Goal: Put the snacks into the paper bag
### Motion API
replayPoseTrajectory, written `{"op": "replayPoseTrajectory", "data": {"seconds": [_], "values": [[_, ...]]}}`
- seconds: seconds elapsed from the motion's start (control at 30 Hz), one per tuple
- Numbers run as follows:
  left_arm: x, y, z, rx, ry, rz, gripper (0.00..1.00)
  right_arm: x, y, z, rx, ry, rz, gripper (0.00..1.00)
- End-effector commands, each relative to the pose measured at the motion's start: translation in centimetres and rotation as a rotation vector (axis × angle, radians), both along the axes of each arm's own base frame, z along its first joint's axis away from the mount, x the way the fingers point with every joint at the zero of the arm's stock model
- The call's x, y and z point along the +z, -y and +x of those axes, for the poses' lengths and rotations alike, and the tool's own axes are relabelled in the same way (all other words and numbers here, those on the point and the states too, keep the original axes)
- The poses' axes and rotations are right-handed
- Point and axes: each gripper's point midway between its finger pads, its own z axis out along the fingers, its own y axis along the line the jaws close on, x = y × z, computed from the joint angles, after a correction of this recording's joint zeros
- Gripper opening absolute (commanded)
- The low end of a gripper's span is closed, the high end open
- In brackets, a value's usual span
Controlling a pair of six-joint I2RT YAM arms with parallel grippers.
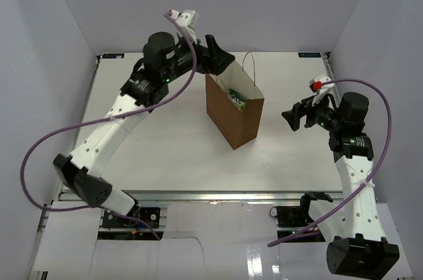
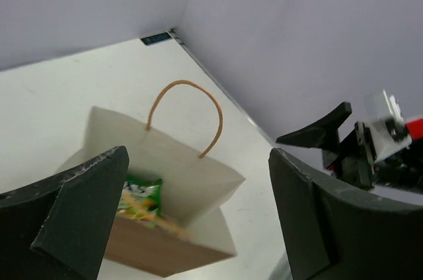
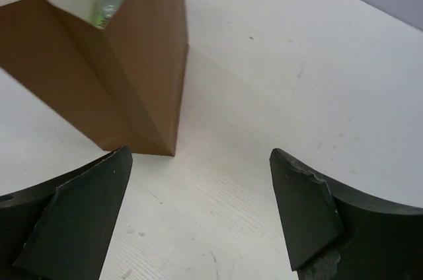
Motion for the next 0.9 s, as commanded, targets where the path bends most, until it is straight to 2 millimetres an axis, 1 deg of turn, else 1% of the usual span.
{"op": "replayPoseTrajectory", "data": {"seconds": [0.0,0.03,0.07,0.1,0.13,0.17,0.2,0.23,0.27,0.3,0.33,0.37,0.4,0.43,0.47,0.53,0.6,0.73,0.87], "values": [[3.7,-7.2,-3.0,0.19,0.24,0.097,0.98,1.2,3.9,1.8,-0.298,-0.064,0.027,0.9],[4.5,-10.8,-4.0,0.325,0.264,0.097,0.98,1.5,4.5,2.3,-0.354,-0.089,0.046,0.9],[0.0,-11.8,-4.0,0.362,0.199,0.167,0.98,1.3,5.8,2.6,-0.437,-0.107,0.033,0.9],[-1.7,-13.0,-4.5,0.397,0.172,0.194,0.98,1.1,6.4,2.8,-0.474,-0.132,0.026,0.9],[-2.2,-15.5,-6.0,0.47,0.154,0.189,0.98,0.1,6.9,2.7,-0.51,-0.19,0.022,0.9],[-6.5,-16.3,-6.3,0.488,0.085,0.247,0.98,0.2,7.8,2.8,-0.562,-0.199,0.006,0.9],[-8.0,-17.2,-7.0,0.513,0.053,0.256,0.98,-0.1,8.1,2.7,-0.58,-0.22,-0.004,0.9],[-8.8,-19.5,-8.4,0.581,0.031,0.255,0.98,-0.6,8.5,2.4,-0.594,-0.243,-0.024,0.9],[-11.6,-20.2,-9.0,0.608,-0.036,0.261,0.98,-0.6,8.9,2.3,-0.611,-0.243,-0.043,0.9],[-12.5,-21.0,-9.7,0.627,-0.054,0.256,0.98,-0.7,9.1,2.2,-0.619,-0.239,-0.056,0.9],[-12.6,-22.3,-11.0,0.666,-0.068,0.216,0.98,-0.2,9.4,1.9,-0.621,-0.21,-0.076,0.9],[-13.1,-22.9,-11.6,0.679,-0.079,0.205,0.98,0.0,9.4,1.7,-0.619,-0.196,-0.084,0.9],[-14.4,-23.3,-12.0,0.685,-0.097,0.214,0.98,0.4,9.5,1.4,-0.619,-0.169,-0.085,0.9],[-14.5,-23.6,-12.4,0.691,-0.098,0.202,0.98,0.7,9.5,1.2,-0.621,-0.154,-0.082,0.9],[-14.1,-24.1,-13.0,0.702,-0.092,0.166,0.98,1.2,9.5,1.3,-0.623,-0.125,-0.075,0.9],[-14.4,-24.4,-13.3,0.711,-0.101,0.161,0.98,1.7,9.3,0.8,-0.618,-0.095,-0.063,0.9],[-14.2,-24.4,-13.4,0.709,-0.1,0.157,0.98,2.3,9.0,0.5,-0.611,-0.076,-0.048,0.9],[-14.5,-23.6,-13.3,0.677,-0.122,0.171,0.98,2.8,9.1,0.5,-0.632,-0.082,-0.023,0.9],[-15.4,-23.0,-13.2,0.66,-0.154,0.176,0.98,2.7,9.1,0.4,-0.628,-0.078,-0.025,0.9]]}}
